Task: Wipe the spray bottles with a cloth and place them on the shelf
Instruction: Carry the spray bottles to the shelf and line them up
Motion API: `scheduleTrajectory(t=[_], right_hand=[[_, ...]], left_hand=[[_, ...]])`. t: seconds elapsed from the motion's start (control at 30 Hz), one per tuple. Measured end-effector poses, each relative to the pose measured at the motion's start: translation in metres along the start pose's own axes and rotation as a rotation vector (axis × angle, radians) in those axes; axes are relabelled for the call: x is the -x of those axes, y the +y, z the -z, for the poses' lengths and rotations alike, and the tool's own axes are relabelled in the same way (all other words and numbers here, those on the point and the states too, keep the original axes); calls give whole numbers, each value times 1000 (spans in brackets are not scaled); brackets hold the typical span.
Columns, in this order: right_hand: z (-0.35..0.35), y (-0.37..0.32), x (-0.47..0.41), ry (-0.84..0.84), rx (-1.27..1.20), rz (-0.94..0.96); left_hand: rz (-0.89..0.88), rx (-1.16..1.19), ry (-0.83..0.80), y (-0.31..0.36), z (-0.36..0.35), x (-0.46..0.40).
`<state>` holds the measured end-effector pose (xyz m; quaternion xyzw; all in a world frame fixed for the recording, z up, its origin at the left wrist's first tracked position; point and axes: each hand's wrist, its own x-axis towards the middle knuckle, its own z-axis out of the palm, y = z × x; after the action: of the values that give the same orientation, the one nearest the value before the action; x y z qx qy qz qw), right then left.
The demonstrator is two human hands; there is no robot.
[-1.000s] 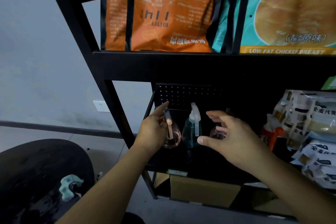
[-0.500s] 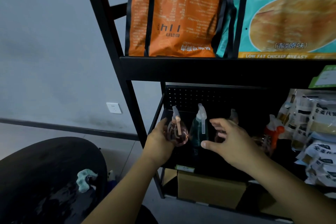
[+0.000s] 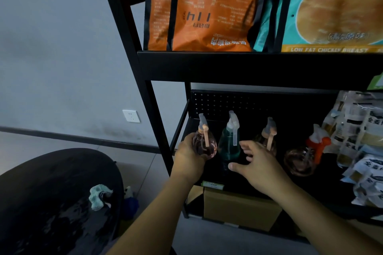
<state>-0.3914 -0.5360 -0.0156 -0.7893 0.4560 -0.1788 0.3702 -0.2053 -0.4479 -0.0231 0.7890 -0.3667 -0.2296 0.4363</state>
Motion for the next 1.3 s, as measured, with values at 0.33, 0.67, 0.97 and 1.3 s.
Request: scheduleTrajectory(t=[0.33,0.67,0.97,1.3], right_hand=[[-13,8,-11,28,-46,-11],[-27,3,-13,22,-126,-31],[-27,4,-15,31,-93,-46],[-24,1,-11,22,-71,-22]], left_hand=[[-24,47,75,-14,-22,-27],[-4,20,80,-23,-17,-32],[-9,52,142,-22,-24,-30],[-26,-10,188,-19,-16,-27]])
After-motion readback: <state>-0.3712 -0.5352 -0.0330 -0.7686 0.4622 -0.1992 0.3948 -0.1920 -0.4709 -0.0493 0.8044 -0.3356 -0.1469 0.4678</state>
